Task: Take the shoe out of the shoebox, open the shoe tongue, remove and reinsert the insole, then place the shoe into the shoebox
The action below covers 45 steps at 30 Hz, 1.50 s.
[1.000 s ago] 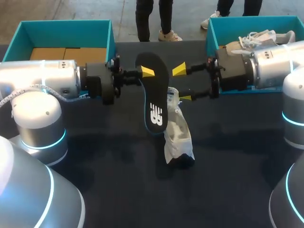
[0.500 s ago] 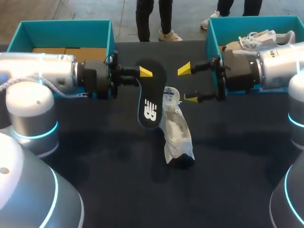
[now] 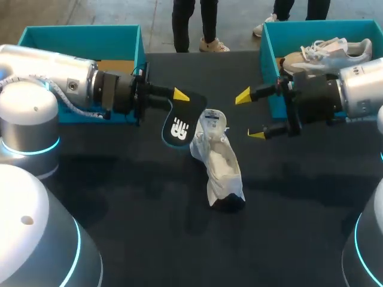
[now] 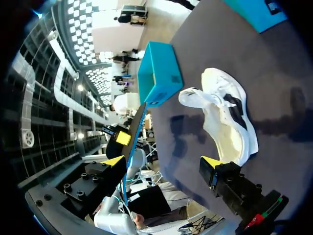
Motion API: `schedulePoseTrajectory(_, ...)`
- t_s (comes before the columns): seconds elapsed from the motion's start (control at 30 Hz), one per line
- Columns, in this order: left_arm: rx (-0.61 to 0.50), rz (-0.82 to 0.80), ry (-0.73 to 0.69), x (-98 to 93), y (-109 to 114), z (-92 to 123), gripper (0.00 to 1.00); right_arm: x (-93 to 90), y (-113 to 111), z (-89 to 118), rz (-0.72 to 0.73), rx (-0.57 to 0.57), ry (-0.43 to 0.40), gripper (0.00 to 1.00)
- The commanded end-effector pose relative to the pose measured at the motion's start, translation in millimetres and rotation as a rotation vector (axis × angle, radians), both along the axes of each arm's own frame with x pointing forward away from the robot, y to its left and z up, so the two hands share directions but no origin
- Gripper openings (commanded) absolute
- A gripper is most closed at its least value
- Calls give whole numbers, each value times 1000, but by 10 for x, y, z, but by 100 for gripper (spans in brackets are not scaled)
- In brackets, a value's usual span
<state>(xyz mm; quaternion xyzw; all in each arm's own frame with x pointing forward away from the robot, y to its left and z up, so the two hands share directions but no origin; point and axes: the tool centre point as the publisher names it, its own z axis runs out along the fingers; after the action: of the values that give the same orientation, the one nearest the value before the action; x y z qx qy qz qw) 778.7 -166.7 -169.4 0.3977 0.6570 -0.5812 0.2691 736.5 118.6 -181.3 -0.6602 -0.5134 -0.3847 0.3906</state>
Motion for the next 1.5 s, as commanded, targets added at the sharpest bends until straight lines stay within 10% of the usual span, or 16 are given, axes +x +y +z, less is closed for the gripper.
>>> schedulePoseTrajectory(0.03, -11, 4, 30, -36, -24, -46, 0, -129, -66, 10, -18, -48, 17, 100)
schedulePoseTrajectory(1.5, -45, -19, 238, -282, -189, -217, 0, -296, -177, -328, -19, -77, 115, 100)
